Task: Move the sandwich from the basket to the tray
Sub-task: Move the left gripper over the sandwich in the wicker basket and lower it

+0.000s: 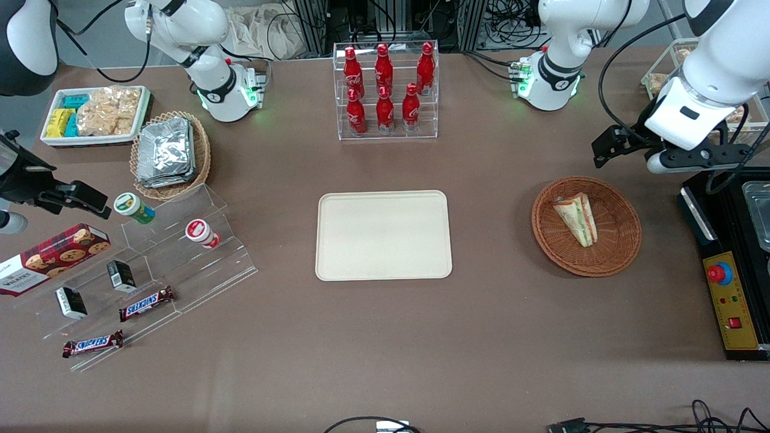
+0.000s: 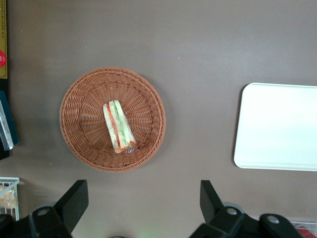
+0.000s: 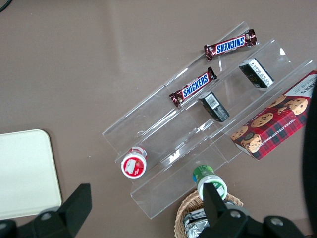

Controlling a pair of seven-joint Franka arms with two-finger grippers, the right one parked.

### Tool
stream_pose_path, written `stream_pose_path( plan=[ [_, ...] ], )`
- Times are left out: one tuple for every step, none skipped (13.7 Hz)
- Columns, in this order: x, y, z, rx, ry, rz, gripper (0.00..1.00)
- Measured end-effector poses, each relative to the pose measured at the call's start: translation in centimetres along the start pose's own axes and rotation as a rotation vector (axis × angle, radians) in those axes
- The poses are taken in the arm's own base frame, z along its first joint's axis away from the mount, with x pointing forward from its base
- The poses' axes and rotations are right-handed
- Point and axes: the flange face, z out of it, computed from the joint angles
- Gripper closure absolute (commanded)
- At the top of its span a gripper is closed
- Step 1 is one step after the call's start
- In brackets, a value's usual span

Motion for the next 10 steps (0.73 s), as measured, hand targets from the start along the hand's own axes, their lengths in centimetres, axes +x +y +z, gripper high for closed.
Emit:
stream_pose_path(
  plan=[
    [0.0, 0.0, 0.0, 0.001, -0.003, -0.001, 0.0],
    [0.0, 0.0, 0.0, 0.001, -0.004, -0.002, 0.0],
    [0.0, -0.1, 0.1, 0.001, -0.007, -0.003, 0.0],
    [0.0, -0.1, 0.1, 0.002, -0.009, -0.003, 0.0],
    [0.1, -0.1, 0.2, 0.002, -0.011, -0.003, 0.0],
    [0.2, -0.1, 0.4, 0.003, -0.015, -0.004, 0.0],
    [0.3, -0.1, 0.6, 0.005, -0.022, -0.008, 0.0],
    [0.3, -0.2, 1.0, 0.008, -0.033, -0.02, 0.0],
    [0.4, -0.2, 1.5, 0.012, -0.047, -0.043, 0.0],
    [0.4, -0.4, 2.4, 0.019, -0.063, -0.067, 0.0]
  ],
)
